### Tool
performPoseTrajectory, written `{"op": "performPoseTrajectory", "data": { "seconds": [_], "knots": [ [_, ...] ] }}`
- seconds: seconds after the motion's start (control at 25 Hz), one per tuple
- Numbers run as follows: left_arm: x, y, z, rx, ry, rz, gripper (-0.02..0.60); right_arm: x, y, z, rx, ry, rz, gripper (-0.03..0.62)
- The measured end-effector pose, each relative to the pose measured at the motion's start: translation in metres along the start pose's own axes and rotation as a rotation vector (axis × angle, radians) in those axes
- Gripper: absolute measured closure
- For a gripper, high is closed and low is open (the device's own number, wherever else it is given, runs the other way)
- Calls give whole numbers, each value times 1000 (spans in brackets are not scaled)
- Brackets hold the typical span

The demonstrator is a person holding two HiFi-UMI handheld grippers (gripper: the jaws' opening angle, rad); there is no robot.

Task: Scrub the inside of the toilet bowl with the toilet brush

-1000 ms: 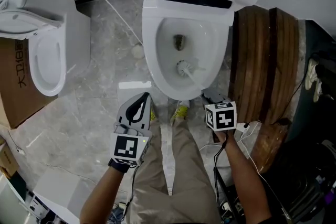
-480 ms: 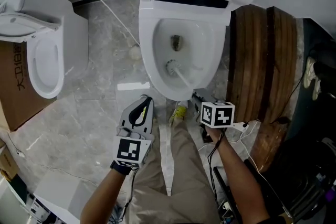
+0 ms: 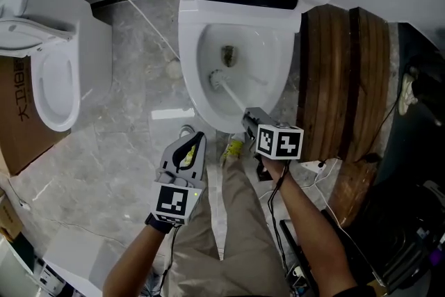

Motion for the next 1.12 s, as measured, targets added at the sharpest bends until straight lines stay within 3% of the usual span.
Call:
{"op": "performPoseTrajectory", "data": {
  "seconds": [0.52,0.8,1.12],
  "knots": [
    [-8,6,-1,-18,-49,-26,571,-70,26,5,48,-64,-136,441],
    [4,4,-1,-1,2,-15,571,-99,47,6,168,-79,-341,441],
    [6,1,6,7,-5,-22,571,-141,43,-4,251,-149,-430,442]
  ]
}}
Point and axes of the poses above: the fingertips, and each gripper's own axes: z forward along the fingers, y to its left, x out of its underside, the point moved 9 cm from there along -z, backward along the fingers, and after that the axes turned 15 degrees about y, right-handed, at the moved point
